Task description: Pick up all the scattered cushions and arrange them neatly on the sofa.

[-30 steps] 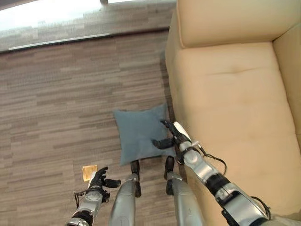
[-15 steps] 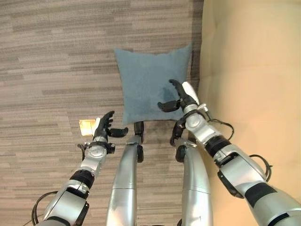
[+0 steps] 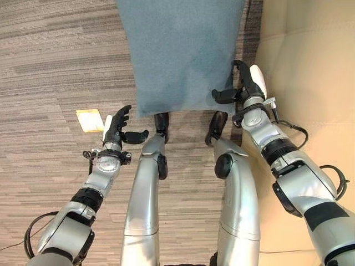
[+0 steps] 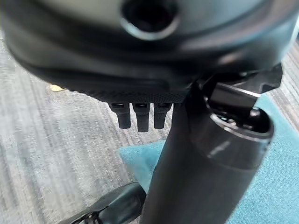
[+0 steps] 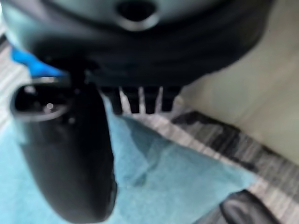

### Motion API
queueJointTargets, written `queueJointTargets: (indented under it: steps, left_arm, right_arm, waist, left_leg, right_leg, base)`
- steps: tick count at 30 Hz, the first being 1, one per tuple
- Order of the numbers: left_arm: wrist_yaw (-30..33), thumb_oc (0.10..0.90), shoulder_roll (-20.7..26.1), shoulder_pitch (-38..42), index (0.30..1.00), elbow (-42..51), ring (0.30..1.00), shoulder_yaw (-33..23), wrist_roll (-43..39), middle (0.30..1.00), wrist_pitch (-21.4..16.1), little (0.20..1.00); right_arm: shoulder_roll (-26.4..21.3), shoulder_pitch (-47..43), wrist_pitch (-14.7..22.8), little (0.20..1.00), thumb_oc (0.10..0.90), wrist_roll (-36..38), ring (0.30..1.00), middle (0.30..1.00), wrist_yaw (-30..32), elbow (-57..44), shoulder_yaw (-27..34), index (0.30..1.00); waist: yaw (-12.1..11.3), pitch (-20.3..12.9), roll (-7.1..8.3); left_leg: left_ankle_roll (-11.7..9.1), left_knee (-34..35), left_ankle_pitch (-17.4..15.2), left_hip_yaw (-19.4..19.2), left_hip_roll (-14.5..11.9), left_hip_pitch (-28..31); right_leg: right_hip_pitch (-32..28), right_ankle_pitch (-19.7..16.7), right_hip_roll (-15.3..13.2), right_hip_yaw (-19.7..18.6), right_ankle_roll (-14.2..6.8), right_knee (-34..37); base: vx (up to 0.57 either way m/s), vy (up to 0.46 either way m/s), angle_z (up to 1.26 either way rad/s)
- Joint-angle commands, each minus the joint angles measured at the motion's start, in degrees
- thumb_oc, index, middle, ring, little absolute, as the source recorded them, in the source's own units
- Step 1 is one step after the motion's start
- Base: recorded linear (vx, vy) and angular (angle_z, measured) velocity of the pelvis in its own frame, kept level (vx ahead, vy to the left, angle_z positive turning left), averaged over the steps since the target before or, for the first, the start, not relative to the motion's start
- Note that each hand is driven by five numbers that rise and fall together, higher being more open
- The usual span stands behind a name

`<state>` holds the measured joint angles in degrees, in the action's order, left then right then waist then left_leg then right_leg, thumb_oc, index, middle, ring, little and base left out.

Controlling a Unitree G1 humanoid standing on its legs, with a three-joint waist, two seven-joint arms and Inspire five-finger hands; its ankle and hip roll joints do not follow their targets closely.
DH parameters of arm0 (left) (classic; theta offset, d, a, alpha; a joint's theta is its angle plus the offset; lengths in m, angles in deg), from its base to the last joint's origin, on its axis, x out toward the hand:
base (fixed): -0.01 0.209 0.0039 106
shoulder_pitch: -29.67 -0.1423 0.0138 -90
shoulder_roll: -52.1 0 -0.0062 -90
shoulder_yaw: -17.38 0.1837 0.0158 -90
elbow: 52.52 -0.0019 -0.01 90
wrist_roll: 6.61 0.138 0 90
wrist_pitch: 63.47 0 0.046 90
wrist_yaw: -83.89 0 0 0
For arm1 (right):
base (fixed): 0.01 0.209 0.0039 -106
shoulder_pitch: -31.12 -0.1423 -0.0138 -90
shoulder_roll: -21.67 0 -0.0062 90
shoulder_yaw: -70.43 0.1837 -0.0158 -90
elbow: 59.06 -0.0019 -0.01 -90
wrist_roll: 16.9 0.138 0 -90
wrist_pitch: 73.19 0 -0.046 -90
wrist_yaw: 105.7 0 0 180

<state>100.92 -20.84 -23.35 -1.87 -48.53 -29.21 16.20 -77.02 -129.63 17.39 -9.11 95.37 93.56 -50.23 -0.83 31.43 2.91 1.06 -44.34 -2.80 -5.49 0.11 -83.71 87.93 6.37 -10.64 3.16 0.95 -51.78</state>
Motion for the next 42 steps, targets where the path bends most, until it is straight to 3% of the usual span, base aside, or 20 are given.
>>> queueJointTargets:
  steps: [1,10,18,19,20,25,35,42]
  left_arm:
    - [2.6,0.800,0.6,-3.5,0.900,4.3,0.900,-2.7,-2.2,0.900,-3.2,0.900]
    - [3.9,0.800,0.1,-3.5,0.900,4.3,0.900,-3.7,-2.4,0.900,-3.1,0.900]
    - [4.1,0.800,-1.5,-2.6,0.900,2.8,0.900,-3.2,-2.0,0.900,-3.1,0.900]
    - [4.1,0.800,-1.5,-2.6,0.900,2.8,0.900,-3.2,-2.0,0.900,-3.1,0.900]
    - [4.1,0.800,-1.5,-2.4,0.900,2.7,0.900,-3.1,-2.0,0.900,-3.2,0.900]
    - [4.2,0.800,-1.3,-2.8,0.900,3.1,0.900,-3.6,-2.2,0.900,-3.6,0.900]
    - [4.4,0.800,-2.0,-4.2,0.900,3.3,0.900,-4.7,-0.9,0.900,-3.2,0.900]
    - [4.6,0.800,-3.6,-5.2,0.900,3.1,0.900,-6.8,0.3,0.900,-2.8,0.900]
  right_arm:
    - [-3.8,-0.4,2.6,0.900,0.800,3.3,0.900,0.900,2.1,-0.7,-0.1,0.900]
    - [-3.3,-1.6,2.9,0.900,0.800,10.0,0.900,0.900,1.8,1.5,1.8,0.900]
    - [3.9,-3.7,3.6,0.900,0.800,11.2,0.900,0.900,0.5,0.9,-0.2,0.900]
    - [4.0,-3.7,3.6,0.778,0.718,11.2,0.778,0.778,0.6,0.9,-0.2,0.778]
    - [5.3,-4.0,4.1,0.300,0.400,11.3,0.300,0.300,0.5,-0.1,-0.7,0.300]
    - [7.7,-4.5,5.4,0.300,0.400,11.7,0.300,0.300,0.9,-2.7,-0.8,0.300]
    - [7.8,-3.4,5.6,0.300,0.400,10.8,0.300,0.300,1.4,-5.0,-0.2,0.300]
    - [6.0,0.9,5.5,0.300,0.400,7.7,0.300,0.300,2.5,-11.0,1.6,0.300]
  waist:
    - [-0.9,-1.6,-3.67]
    - [-1.5,-1.6,-4.02]
    - [-2.5,-1.6,-4.54]
    - [-2.4,-1.6,-4.54]
    - [-2.6,-1.6,-4.71]
    - [-2.8,-1.7,-4.64]
    - [-2.7,-1.7,-4.16]
    - [-1.8,-1.6,-3.15]
  left_leg:
    - [1.1,-1.6,-6.3,-0.5,2.1,1.3]
    - [0.6,-2.9,-6.1,0.3,2.2,-2.8]
    - [0.6,-0.4,-4.8,0.9,2.1,-2.3]
    - [0.6,-0.4,-4.8,0.9,2.1,-2.2]
    - [0.5,0.4,-4.6,1.1,2.1,-1.9]
    - [0.4,1.5,-4.1,1.4,2.2,-1.2]
    - [0.1,6.5,-2.6,1.6,1.9,2.5]
    - [-0.5,15.8,0.1,1.7,0.2,11.1]
  right_leg:
    - [-3.4,3.4,2.7,-3.6,-3.7,0.4]
    - [0.7,4.5,2.6,-3.4,-3.2,-2.1]
    - [0.6,3.8,3.0,-2.8,-3.6,-0.6]
    - [0.5,3.8,3.0,-2.8,-3.6,-0.6]
    - [0.4,3.6,3.0,-2.8,-3.7,-0.1]
    - [-0.2,3.6,3.3,-2.6,-3.6,0.3]
    - [-3.3,2.3,4.2,-2.3,-3.9,3.4]
    - [-11.7,-0.2,5.2,-0.8,-5.1,11.5]
  base:
    - [0.05,-0.032,0.07]
    - [0.02,-0.020,0.05]
    - [0.00,0.000,0.00]
    - [0.00,0.000,0.00]
    - [0.00,0.000,0.00]
    - [0.00,-0.002,0.01]
    - [-0.03,-0.008,0.01]
    - [-0.08,-0.006,-0.04]
